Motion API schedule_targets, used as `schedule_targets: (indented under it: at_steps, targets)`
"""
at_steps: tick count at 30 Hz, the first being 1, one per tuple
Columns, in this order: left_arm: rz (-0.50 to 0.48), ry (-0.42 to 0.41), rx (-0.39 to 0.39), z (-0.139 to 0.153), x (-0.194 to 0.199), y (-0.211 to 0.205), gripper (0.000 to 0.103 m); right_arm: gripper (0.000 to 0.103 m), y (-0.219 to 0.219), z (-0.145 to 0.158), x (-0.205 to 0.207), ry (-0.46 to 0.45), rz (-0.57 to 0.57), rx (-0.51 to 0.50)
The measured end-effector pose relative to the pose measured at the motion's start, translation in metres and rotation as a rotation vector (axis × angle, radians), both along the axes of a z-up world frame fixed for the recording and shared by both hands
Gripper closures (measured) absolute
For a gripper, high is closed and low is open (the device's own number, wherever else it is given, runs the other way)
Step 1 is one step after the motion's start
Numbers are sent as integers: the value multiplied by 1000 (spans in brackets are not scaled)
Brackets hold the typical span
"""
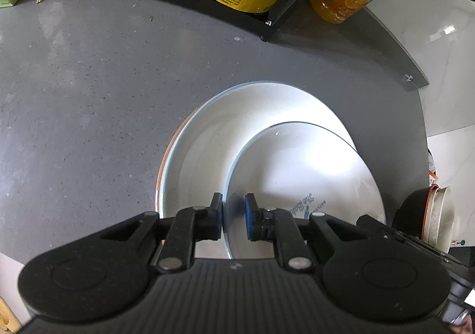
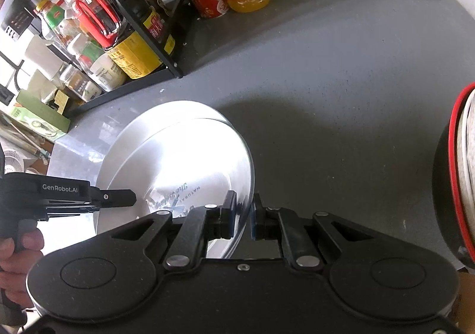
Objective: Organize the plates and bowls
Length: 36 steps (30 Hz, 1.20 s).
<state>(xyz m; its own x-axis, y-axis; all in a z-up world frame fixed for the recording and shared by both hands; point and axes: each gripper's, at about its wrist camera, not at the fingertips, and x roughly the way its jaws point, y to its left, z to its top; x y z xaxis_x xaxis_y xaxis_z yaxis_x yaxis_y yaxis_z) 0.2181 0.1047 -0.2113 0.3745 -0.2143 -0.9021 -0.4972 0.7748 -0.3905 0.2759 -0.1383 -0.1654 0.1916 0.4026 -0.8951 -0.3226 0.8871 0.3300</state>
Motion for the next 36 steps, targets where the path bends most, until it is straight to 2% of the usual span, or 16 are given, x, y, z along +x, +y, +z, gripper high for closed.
schedule_targets:
  at_steps: [10, 20, 25, 28, 30, 36]
  targets:
    - [2, -1, 22, -5, 2, 2, 88, 93, 10, -2, 0, -9, 14, -37]
    - [-23, 47, 76, 4, 5, 9, 84, 89, 26, -3, -3, -41, 41, -113]
    - [-27, 38, 79, 20, 0, 15, 72, 88, 27, -4, -3, -39, 34, -118]
    - [-31, 16, 89, 32, -4, 14, 52, 86, 29, -5, -4, -37, 26, -125]
    - [-35, 6, 124, 38, -6, 12, 37, 85, 31, -7, -7, -37, 27, -135]
    - [-41, -3, 182, 40, -16, 10, 36, 81, 34, -6, -16, -65, 22, -154]
